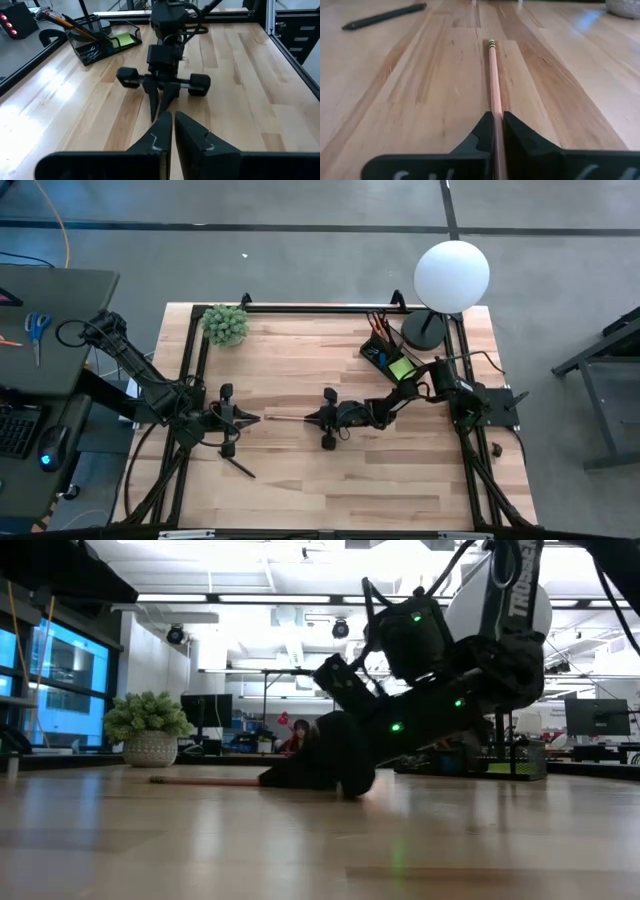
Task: Pick and place office supplies into organizer
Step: Put the pink pencil into the black desk organizer
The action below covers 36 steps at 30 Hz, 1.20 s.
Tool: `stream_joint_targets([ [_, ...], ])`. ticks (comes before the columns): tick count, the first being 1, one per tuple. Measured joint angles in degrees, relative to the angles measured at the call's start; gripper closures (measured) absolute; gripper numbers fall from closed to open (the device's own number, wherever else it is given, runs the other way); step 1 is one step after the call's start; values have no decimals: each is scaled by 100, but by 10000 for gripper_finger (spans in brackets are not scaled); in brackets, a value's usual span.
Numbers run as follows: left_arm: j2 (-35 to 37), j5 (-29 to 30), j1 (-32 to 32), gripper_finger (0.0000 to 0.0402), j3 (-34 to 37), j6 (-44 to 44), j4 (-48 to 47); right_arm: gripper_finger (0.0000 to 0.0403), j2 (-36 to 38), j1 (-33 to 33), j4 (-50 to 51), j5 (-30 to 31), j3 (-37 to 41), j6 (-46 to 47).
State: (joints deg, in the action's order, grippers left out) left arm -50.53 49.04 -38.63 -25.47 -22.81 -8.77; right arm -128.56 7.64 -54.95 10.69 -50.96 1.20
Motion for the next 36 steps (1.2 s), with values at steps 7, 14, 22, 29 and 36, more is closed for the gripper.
stream_joint_targets([
  [7, -2, -164, 0, 388, 4, -67, -25, 395, 1154, -47, -654, 417, 1023, 8],
  [14, -157, 392, 110, 387, 836, -122, 1474, 395, 2818, -91, -2752, 476, 2889, -14],
  [22, -1114, -868, 1548, 387, 2456, 1360, 7146, 393, 3358, 37, -3111, 234, 3114, -175],
  [29, -2195, -2903, 2818, 382, 1771, 1705, 7984, 393, 3321, 37, -2820, -157, 2619, -298],
  [36, -3413, -3529, 3163, 294, 533, 2074, 7766, 396, 3321, 43, -2453, -524, 2373, -306],
])
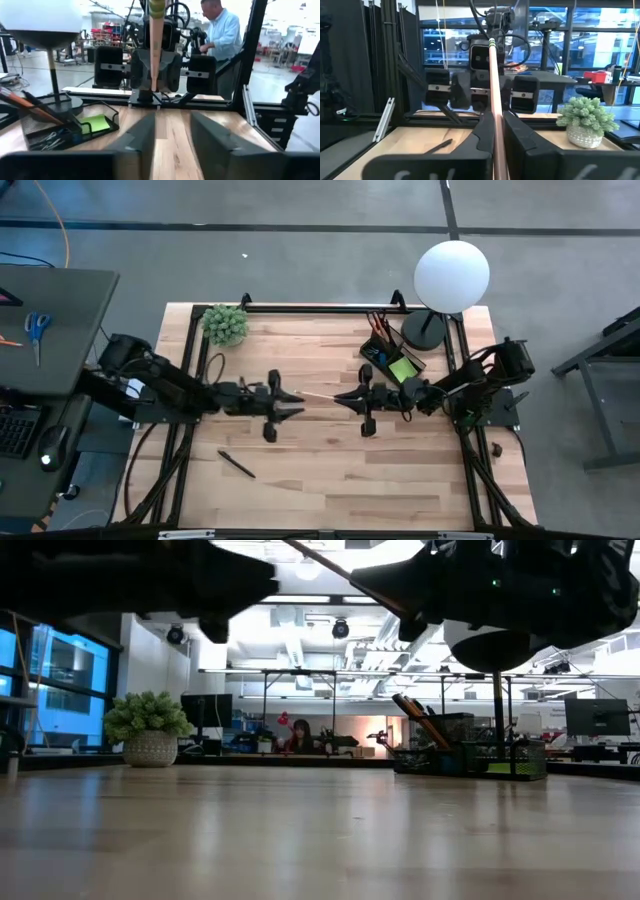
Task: Pick and place office supplies into organizer
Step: Put the pink pencil into the black desk organizer
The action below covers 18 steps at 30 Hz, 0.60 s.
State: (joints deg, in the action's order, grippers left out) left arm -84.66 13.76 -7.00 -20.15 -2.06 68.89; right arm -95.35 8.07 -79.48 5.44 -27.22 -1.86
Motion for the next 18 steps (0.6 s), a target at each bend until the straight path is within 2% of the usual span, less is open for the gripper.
stream_joint_targets([
  [5, -441, -42, 113, 211, -470, 50, 59, 391, 0, 68, 0, 8, 1, -13],
  [9, -526, -163, 157, 177, -694, 132, 340, 395, 0, 75, -2, -5, 1, -54],
  [13, -528, -177, 138, 182, -855, 318, 486, 395, 0, 73, -4, -3, 0, -115],
  [18, -528, -177, 138, 236, -936, 333, 379, 391, 0, 73, -2, 21, 0, -117],
])
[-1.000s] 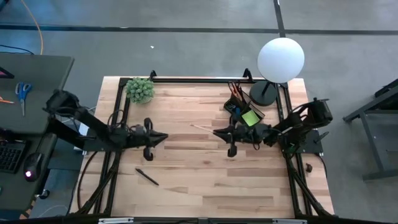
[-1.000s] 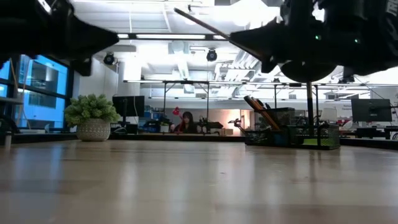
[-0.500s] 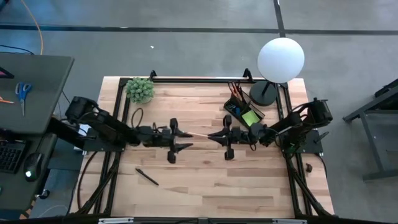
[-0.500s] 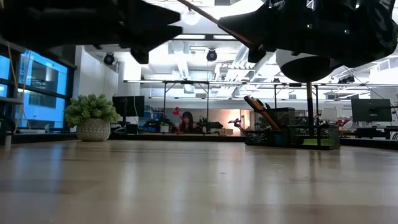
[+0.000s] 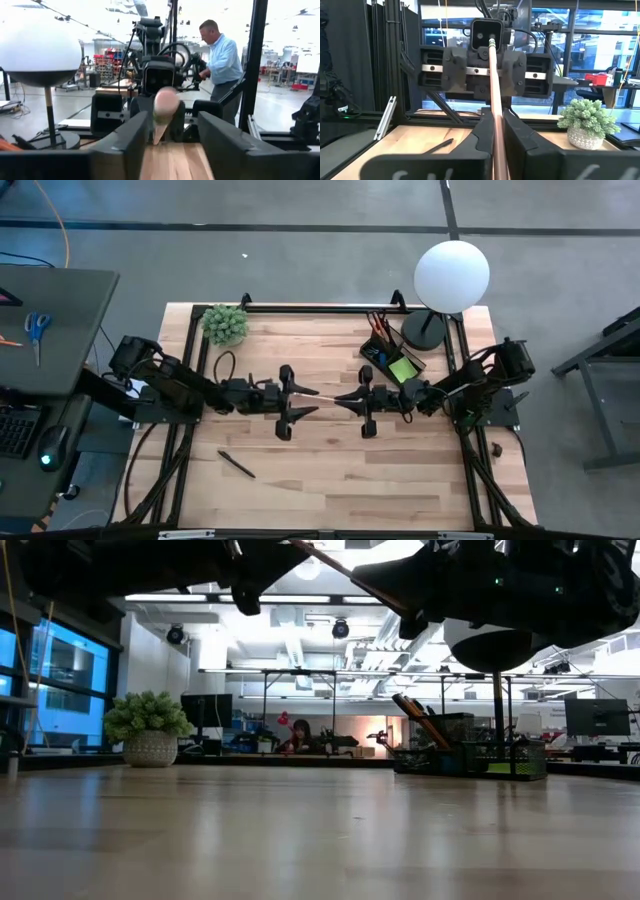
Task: Pick and place office supplies into organizer
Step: Put the pink pencil into the black desk organizer
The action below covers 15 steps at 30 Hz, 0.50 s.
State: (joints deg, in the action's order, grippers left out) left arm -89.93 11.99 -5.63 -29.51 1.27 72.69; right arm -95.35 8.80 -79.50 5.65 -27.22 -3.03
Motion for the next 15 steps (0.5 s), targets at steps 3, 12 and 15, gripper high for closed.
stream_joint_targets([
  [3, 0, 15, 4, 289, -1, 2, -87, 396, 2, 0, 30, 3, 0, -2],
  [12, 0, 298, 4, 376, 1, 45, -93, 388, 9, -10, 188, 33, -5, 8],
  [15, 0, 510, 50, 378, 1, 43, -179, 391, 11, -28, 337, 73, -9, 108],
])
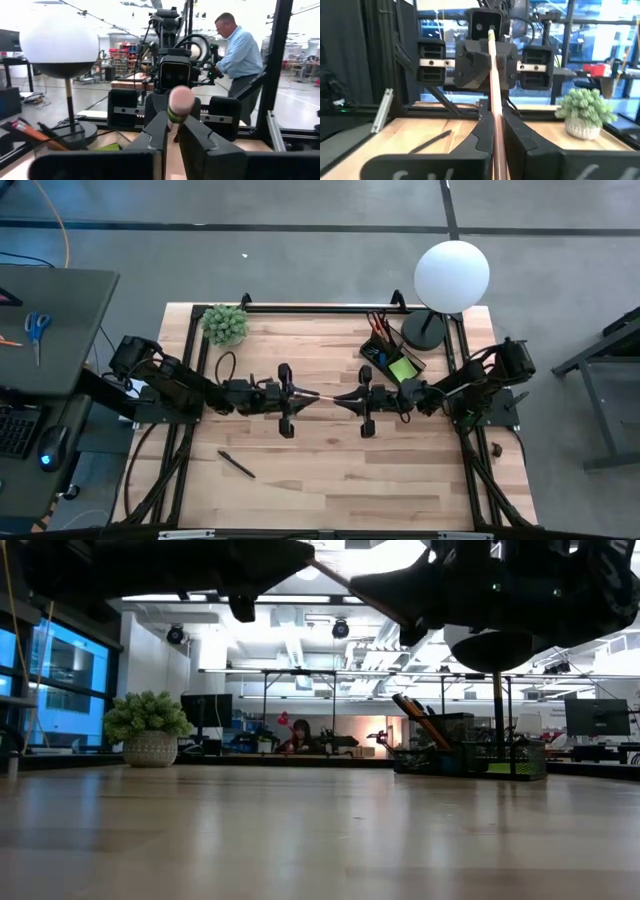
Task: Pick and place office supplies into organizer
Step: Put the pink pencil into the black desk organizer
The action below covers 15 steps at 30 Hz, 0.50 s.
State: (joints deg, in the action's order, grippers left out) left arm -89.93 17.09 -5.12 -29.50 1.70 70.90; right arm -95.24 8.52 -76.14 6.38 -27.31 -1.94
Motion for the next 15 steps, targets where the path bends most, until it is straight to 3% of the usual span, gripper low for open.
stream_joint_targets([
  [3, 0, -119, 82, 394, 0, -46, -82, 389, 0, -31, 151, 61, 0, 74],
  [15, -2, -168, 152, 391, 0, -45, -302, 373, 0, -33, 449, 93, -2, 173],
])
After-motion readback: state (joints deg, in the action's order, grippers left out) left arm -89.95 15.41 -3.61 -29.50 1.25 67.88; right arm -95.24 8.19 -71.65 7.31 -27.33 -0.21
